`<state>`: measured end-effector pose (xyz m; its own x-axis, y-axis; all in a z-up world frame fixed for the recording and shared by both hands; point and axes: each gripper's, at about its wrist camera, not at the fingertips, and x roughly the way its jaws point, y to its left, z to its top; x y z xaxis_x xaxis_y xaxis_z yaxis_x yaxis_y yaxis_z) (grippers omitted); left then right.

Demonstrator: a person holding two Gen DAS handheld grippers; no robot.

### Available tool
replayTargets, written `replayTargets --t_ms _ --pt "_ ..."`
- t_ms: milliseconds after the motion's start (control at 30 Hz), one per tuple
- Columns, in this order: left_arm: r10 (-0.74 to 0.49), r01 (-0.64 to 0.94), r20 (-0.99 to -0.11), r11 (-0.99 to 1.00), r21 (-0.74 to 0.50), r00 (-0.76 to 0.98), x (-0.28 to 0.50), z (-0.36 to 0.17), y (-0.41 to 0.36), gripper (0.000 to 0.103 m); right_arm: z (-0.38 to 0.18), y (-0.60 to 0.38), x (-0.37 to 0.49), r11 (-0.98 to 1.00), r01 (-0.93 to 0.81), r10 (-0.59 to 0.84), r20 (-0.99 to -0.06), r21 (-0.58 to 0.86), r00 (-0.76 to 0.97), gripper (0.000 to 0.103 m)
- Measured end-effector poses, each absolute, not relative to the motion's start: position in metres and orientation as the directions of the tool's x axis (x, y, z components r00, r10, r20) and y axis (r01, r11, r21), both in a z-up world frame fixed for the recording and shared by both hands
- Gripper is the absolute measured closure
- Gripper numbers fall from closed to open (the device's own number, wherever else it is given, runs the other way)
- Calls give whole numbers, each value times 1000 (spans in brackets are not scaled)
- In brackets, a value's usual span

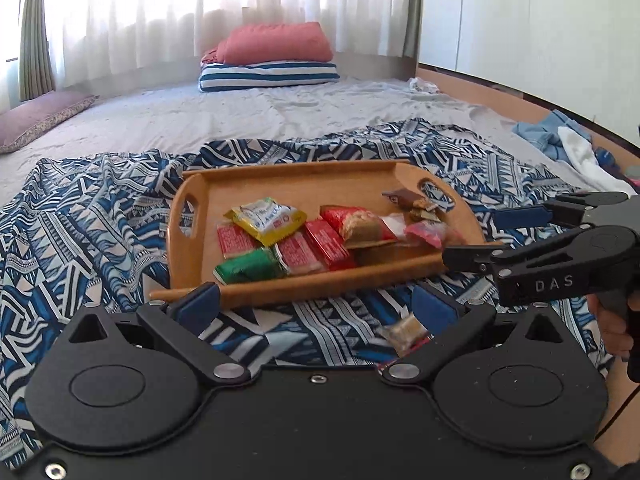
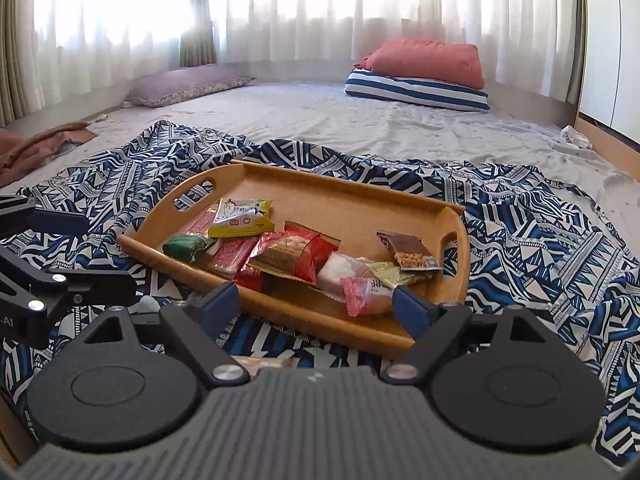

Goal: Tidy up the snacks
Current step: 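Grasp the red-wrapped bar with the left tool while the right tool approaches the cream wafer packet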

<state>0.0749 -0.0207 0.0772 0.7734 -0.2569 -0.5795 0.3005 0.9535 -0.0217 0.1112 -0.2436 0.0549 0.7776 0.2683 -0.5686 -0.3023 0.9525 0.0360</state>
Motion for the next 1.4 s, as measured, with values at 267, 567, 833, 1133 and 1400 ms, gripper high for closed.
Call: replayTargets --t_ms 267,567,833,1133,1400 --pt "-323 392 -610 920 -22 723 61 57 -40 1 41 -256 107 961 -269 251 -594 61 764 10" --pt "-412 503 -643 863 -47 646 62 39 -75 16 34 -266 105 968 -241 233 -606 70 761 10" --pt "-439 524 -688 846 -99 578 80 19 -93 39 30 -279 104 974 -214 214 -612 76 761 9" --pt "-419 522 -691 850 -71 588 88 8 -102 33 19 -286 106 978 -191 199 -631 81 749 9" --pt "-406 526 -683 850 -38 607 83 9 -103 72 14 -284 107 977 -193 205 -638 89 742 9"
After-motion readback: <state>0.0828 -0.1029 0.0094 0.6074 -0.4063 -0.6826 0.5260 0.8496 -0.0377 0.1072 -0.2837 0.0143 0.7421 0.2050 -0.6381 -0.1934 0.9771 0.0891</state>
